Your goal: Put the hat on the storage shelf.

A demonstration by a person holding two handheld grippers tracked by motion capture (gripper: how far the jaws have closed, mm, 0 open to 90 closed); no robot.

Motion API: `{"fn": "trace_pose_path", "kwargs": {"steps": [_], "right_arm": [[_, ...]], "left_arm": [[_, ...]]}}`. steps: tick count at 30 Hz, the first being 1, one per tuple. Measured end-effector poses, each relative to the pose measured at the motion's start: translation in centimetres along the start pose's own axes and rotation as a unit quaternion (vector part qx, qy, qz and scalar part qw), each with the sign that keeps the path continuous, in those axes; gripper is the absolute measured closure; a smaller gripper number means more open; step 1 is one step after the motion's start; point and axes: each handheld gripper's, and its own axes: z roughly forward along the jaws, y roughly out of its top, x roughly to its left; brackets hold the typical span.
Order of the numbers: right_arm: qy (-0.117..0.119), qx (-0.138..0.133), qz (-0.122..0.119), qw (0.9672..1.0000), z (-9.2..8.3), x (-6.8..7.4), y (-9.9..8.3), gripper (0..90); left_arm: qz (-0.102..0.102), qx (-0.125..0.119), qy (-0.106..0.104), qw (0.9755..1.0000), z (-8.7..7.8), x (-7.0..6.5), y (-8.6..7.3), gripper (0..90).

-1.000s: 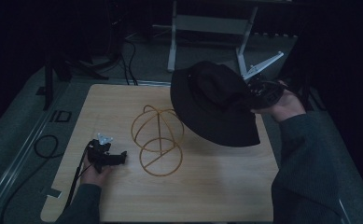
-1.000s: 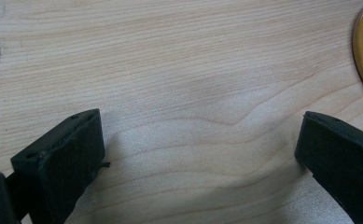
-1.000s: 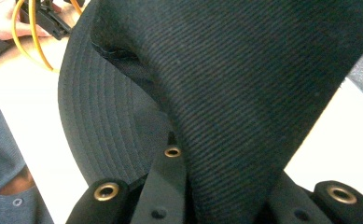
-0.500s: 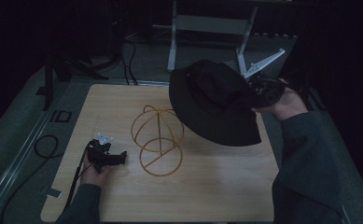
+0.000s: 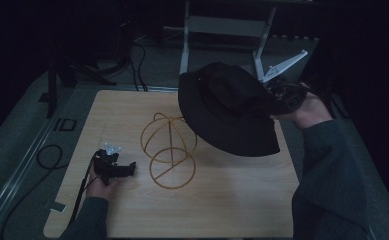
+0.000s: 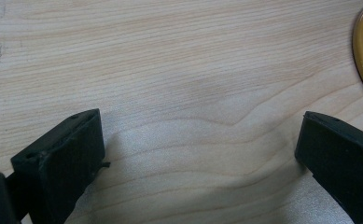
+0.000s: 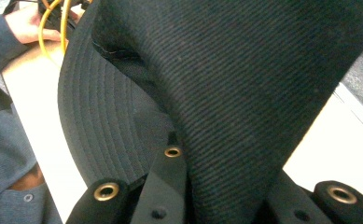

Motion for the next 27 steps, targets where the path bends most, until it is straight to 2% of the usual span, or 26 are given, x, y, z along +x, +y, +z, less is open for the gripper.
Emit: {"fn": "trace_pose_path", "kwargs": {"steps": [17, 27], "right_arm": [[0.007, -0.019, -0.015, 0.9997, -0.8, 0.9, 0.5, 87.1], [0.019, -0.019, -0.029, 0.9992, -0.2, 1.5, 1.0, 87.1]], "left_arm": [[0.000, 0.000, 0.000, 1.0000, 0.0, 0.0, 0.0, 1.5], [0.000, -0.001, 0.000, 1.0000, 0.0, 0.0, 0.0, 1.5]]}}
